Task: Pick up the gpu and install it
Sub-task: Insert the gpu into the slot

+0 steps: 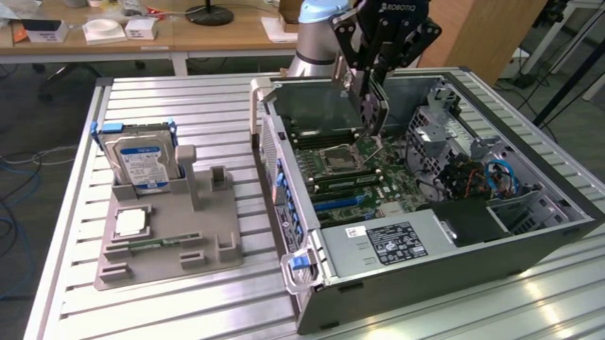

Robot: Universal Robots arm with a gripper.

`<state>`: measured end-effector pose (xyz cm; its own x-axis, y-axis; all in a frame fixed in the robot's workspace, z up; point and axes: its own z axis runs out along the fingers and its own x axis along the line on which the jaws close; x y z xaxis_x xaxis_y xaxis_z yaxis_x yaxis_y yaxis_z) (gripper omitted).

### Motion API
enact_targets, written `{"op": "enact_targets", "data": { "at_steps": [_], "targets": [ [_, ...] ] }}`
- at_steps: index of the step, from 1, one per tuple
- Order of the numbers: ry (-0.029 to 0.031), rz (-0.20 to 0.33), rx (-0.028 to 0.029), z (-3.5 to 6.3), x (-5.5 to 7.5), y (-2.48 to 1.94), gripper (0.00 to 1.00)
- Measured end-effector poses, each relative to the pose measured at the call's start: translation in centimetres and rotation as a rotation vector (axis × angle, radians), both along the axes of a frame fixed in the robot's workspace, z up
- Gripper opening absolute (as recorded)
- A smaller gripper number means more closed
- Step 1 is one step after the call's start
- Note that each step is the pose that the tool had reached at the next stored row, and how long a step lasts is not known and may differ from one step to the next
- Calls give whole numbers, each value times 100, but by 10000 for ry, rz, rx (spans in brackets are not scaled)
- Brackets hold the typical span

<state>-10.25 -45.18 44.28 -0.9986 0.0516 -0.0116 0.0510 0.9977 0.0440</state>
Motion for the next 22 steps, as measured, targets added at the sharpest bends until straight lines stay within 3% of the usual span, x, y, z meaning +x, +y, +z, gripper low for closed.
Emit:
{"op": "enact_targets", "data": {
  "at_steps": [22],
  "targets": [
    [0, 107, 0, -6, 218, 0, 26]
  ]
}}
